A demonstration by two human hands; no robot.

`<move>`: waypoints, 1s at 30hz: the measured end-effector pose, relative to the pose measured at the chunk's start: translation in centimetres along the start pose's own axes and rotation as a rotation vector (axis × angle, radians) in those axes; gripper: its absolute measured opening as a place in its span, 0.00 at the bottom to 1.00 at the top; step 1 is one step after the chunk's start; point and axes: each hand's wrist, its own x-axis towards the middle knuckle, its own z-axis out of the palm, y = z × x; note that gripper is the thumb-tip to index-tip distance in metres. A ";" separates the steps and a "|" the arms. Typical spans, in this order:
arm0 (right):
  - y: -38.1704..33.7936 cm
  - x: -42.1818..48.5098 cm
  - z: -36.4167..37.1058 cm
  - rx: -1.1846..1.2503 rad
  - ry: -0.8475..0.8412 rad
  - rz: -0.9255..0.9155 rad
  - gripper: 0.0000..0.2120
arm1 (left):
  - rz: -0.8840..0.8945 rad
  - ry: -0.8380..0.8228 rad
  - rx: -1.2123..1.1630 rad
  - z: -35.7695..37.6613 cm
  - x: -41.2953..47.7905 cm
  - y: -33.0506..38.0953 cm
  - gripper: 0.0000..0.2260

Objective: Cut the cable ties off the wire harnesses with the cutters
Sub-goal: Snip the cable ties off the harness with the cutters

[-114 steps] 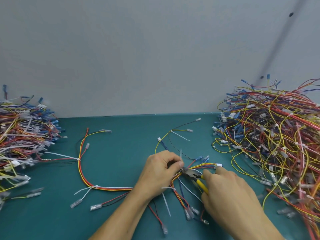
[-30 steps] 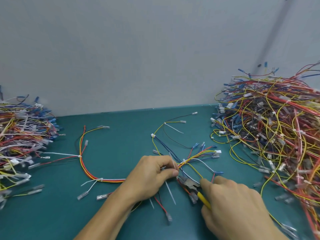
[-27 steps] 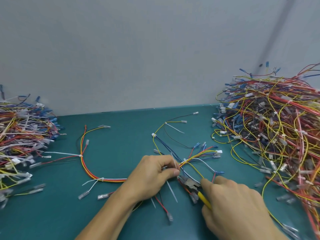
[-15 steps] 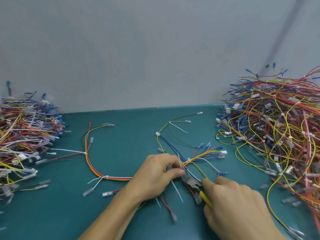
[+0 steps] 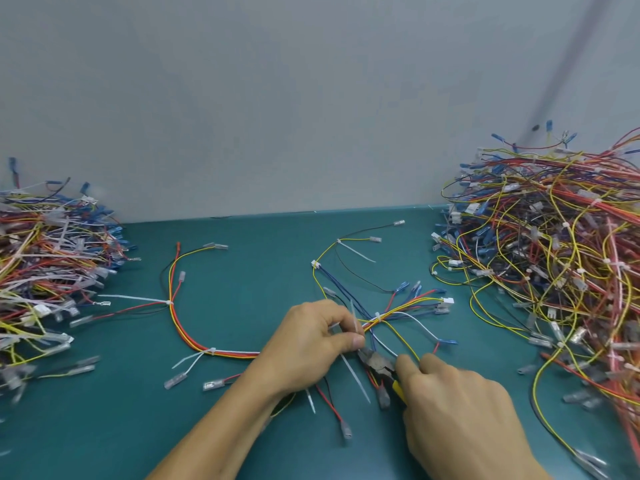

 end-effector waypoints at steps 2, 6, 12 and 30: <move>0.0 0.0 0.1 0.009 0.002 0.005 0.08 | -0.013 -0.012 0.007 -0.1 0.0 0.0 0.06; 0.2 0.0 0.0 0.029 0.016 -0.001 0.08 | -0.010 0.006 -0.034 0.1 0.0 -0.1 0.08; 0.3 0.2 -0.1 0.043 0.021 0.002 0.10 | -0.035 0.006 -0.156 0.0 -0.1 -0.1 0.07; 2.1 1.0 -3.2 0.258 0.235 -0.061 0.09 | -0.194 0.263 -0.727 -4.1 -0.7 0.4 0.13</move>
